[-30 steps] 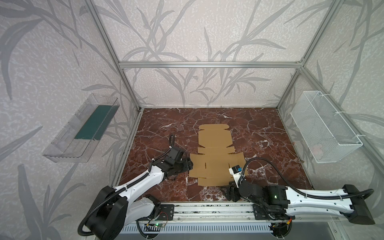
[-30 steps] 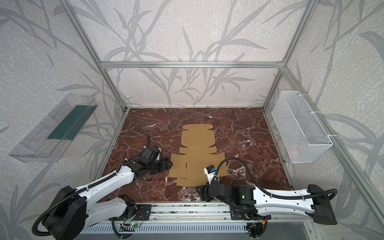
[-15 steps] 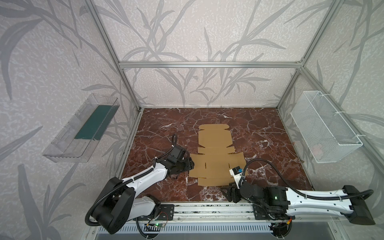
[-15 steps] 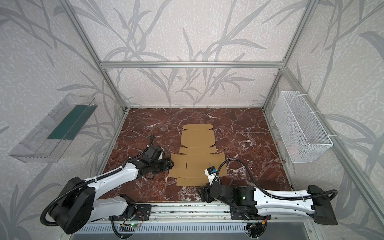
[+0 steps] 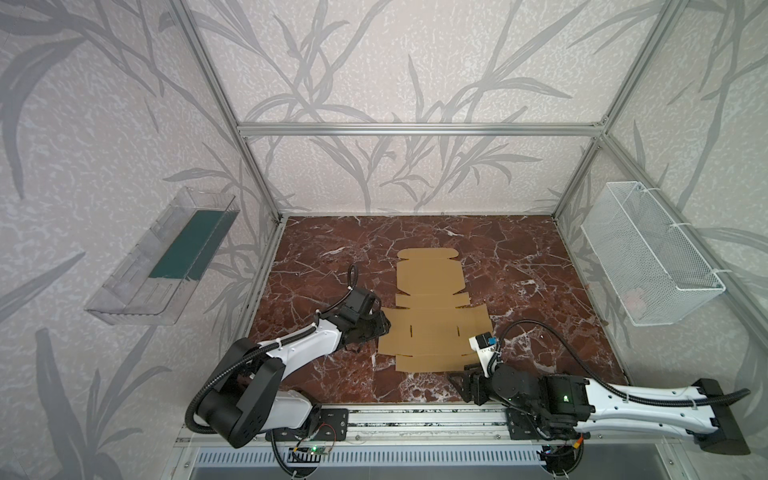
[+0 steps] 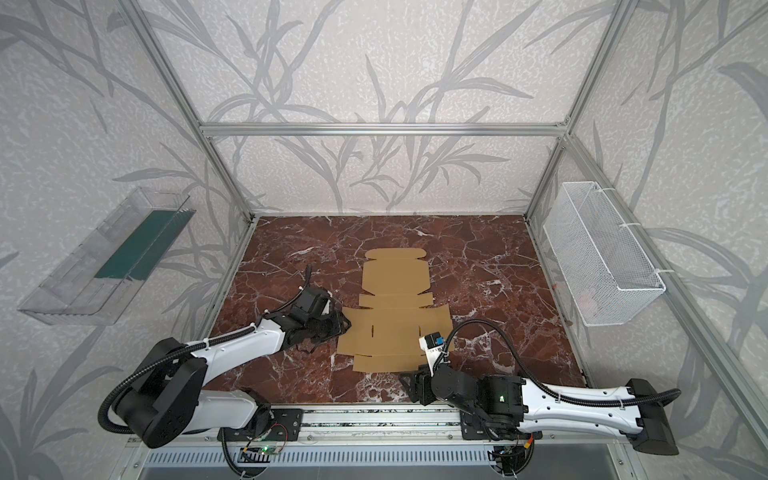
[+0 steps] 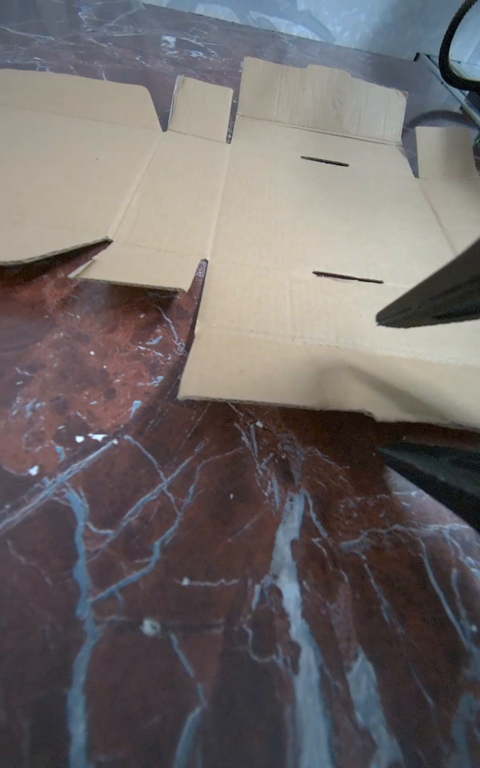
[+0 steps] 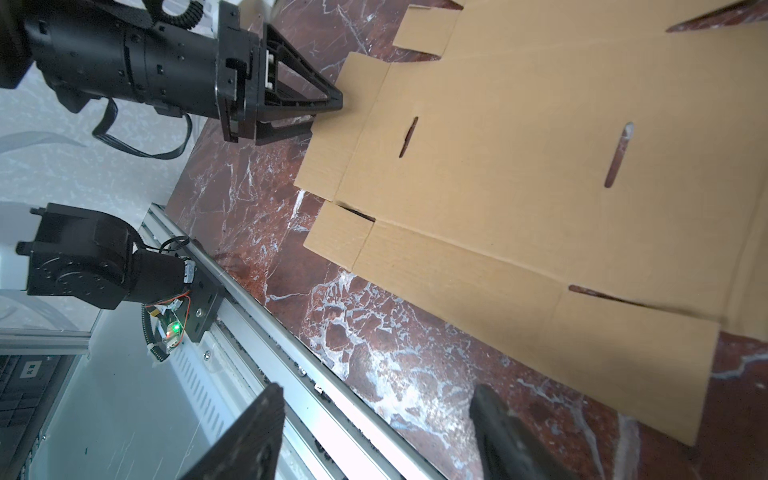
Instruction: Fold the paper box
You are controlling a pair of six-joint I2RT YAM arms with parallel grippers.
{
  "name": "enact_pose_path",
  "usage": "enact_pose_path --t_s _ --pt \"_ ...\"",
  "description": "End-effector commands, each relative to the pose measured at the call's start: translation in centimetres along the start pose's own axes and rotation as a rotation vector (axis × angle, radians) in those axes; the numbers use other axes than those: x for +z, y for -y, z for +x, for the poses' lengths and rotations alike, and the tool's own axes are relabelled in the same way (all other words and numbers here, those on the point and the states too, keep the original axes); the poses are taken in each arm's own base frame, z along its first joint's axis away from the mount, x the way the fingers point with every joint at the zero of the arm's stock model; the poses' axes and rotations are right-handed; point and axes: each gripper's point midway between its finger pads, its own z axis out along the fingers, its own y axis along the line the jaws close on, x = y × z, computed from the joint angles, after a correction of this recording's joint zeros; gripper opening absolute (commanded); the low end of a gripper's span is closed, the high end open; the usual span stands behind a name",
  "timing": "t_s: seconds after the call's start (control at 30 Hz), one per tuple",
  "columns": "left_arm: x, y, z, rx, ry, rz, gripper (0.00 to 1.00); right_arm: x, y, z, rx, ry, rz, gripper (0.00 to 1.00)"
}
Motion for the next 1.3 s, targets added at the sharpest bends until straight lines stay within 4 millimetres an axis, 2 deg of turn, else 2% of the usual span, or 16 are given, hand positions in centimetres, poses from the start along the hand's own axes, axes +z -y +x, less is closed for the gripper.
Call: enact_pose_path --t_s 0.0,0.27,0.5,0.67,0.83,1.0,1.27 --pt "0.0 0.3 -0.2 -0.007 0.022 0.022 0.44 -0.2 0.7 0.0 0.013 0.004 0.033 0.71" --pt "0.3 0.5 -0.1 -0.019 0.018 0.042 0.36 0.2 0.7 0.6 0.128 -0.015 0.032 0.71" --pt "0.0 0.2 0.1 -0.016 0.024 0.039 0.21 0.6 0.8 0.9 0.197 -0.011 0.019 0.71" --pt "-0.7 -0.6 0.6 -0.052 0.049 0.040 0.12 0.9 0.6 1.3 0.268 -0.015 -0.008 0.70" --pt "-2.2 -1.5 1.3 -0.158 0.117 0.077 0.00 1.0 0.8 1.4 0.338 0.018 0.007 0.70" --pt "-4.0 -2.1 1.8 -0.214 0.203 0.096 0.00 1.6 1.0 1.4 0.416 0.045 0.024 0.69" --pt "-4.7 -1.6 3.8 -0.235 0.255 0.113 0.00 3.3 0.4 1.1 0.486 0.095 -0.007 0.67"
